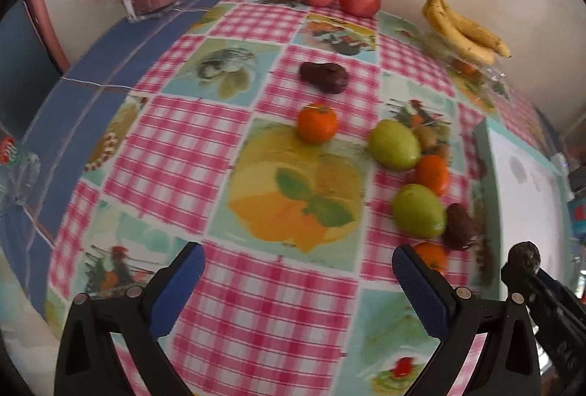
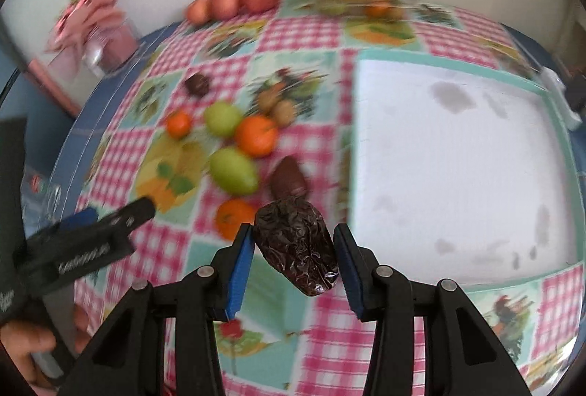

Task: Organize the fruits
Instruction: 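Close the left tool on the tangerine while the right tool lifts the date, then carry the tangerine and date in both tools over the white tray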

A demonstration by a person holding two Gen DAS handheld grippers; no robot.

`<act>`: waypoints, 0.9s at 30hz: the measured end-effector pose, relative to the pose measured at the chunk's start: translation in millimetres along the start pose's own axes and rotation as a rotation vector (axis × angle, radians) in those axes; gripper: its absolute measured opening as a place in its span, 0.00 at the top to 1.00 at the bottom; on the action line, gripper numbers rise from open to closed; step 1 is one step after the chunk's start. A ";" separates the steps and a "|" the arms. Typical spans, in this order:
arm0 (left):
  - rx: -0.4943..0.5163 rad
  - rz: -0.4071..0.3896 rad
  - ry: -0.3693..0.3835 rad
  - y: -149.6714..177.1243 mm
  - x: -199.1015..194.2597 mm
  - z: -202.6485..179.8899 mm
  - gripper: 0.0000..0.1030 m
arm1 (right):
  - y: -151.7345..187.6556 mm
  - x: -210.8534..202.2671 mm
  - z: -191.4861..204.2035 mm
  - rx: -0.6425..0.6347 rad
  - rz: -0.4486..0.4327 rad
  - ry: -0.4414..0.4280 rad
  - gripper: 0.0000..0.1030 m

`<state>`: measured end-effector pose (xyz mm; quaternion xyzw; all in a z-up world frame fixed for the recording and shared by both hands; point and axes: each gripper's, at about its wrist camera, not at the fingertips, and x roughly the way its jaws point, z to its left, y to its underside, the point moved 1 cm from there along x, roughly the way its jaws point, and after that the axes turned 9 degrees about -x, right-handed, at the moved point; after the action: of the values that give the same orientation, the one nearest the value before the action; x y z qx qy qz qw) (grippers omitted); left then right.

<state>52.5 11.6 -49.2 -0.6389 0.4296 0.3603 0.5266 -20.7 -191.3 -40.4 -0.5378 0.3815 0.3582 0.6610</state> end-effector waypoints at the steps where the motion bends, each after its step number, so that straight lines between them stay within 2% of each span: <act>1: 0.000 0.006 0.007 1.3 0.2 -2.6 0.00 | -0.9 -1.6 -6.3 0.027 -0.009 -0.001 0.55; 4: 0.023 0.044 0.034 4.8 4.4 -15.9 0.04 | -4.6 -6.0 -21.8 0.082 -0.030 0.032 0.55; 6: 0.033 0.071 0.061 6.8 7.4 -26.5 0.18 | -6.7 -8.9 -30.4 0.105 -0.041 0.063 0.55; 10: 0.028 0.119 0.120 8.7 12.7 -43.4 0.28 | -8.9 -14.9 -47.9 0.160 -0.068 0.078 0.55; 12: 0.031 0.132 0.128 9.1 15.1 -52.2 0.37 | -9.9 -15.6 -54.6 0.183 -0.070 0.079 0.55; 18: 0.038 0.212 0.182 14.1 27.2 -71.0 0.54 | -13.2 -15.8 -66.4 0.220 -0.073 0.082 0.55; 21: 0.052 0.219 0.161 14.5 31.3 -77.1 0.59 | -16.1 -15.2 -69.9 0.232 -0.076 0.073 0.55; 27: 0.049 0.250 0.155 15.5 43.3 -77.9 0.60 | -22.1 -17.4 -72.9 0.240 -0.087 0.062 0.55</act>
<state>54.8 -73.5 -79.9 -0.5931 0.5540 0.3622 0.4584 -17.7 -267.7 -24.8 -0.4817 0.4181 0.2644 0.7234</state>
